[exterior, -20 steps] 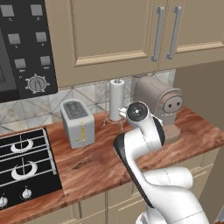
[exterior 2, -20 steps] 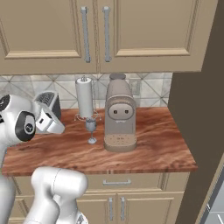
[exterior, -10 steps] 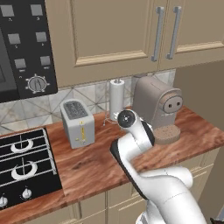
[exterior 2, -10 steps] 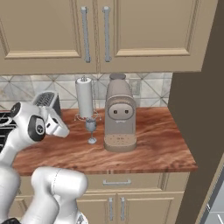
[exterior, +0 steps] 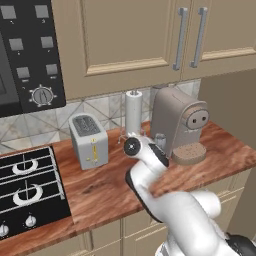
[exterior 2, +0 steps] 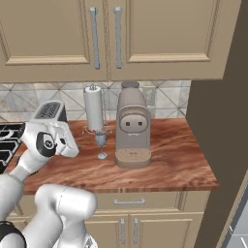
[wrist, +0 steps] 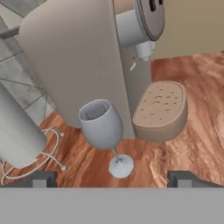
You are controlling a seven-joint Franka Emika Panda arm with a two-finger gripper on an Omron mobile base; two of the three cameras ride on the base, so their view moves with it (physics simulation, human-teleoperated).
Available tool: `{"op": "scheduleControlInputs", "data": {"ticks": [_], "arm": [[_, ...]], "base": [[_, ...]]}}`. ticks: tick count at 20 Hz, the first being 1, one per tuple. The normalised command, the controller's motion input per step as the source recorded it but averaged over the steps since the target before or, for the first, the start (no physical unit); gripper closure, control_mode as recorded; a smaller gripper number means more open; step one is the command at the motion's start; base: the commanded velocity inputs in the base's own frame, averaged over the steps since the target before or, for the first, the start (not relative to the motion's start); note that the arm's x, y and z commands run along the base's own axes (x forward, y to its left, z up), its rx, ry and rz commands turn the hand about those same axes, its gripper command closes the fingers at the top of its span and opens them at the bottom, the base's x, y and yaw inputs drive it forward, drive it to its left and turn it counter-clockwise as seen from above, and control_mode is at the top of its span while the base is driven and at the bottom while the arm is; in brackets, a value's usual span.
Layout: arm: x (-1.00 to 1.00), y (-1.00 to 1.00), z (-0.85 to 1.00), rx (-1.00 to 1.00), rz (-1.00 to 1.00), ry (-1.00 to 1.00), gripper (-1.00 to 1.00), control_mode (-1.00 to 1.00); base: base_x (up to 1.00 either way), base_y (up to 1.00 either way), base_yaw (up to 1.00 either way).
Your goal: Retrieve the wine glasses from the counter and place one next to each plate.
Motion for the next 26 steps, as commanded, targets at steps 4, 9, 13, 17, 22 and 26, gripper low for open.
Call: {"op": "scheduleControlInputs", "data": {"ticks": [4, 9, 13, 17, 22, 26], "arm": [[0.25, 0.03, -0.01, -0.01, -0.22, 0.01, -1.00, -1.00], [0.25, 0.00, 0.00, 0.00, -0.03, 0.16, -1.00, -1.00], [0.20, 0.00, -0.04, 0.01, 0.00, 0.20, -1.00, -1.00], [0.16, 0.00, -0.18, 0.01, 0.00, 0.10, -1.00, -1.00], [0.03, 0.00, -0.16, 0.00, 0.00, 0.03, -1.00, -1.00], [0.00, 0.00, -0.02, 0.00, 0.00, -0.03, -1.00, -1.00]], "base": [[0.00, 0.00, 0.00], [0.00, 0.00, 0.00], [0.00, 0.00, 0.00], [0.00, 0.00, 0.00], [0.00, 0.00, 0.00], [0.00, 0.00, 0.00]]}}
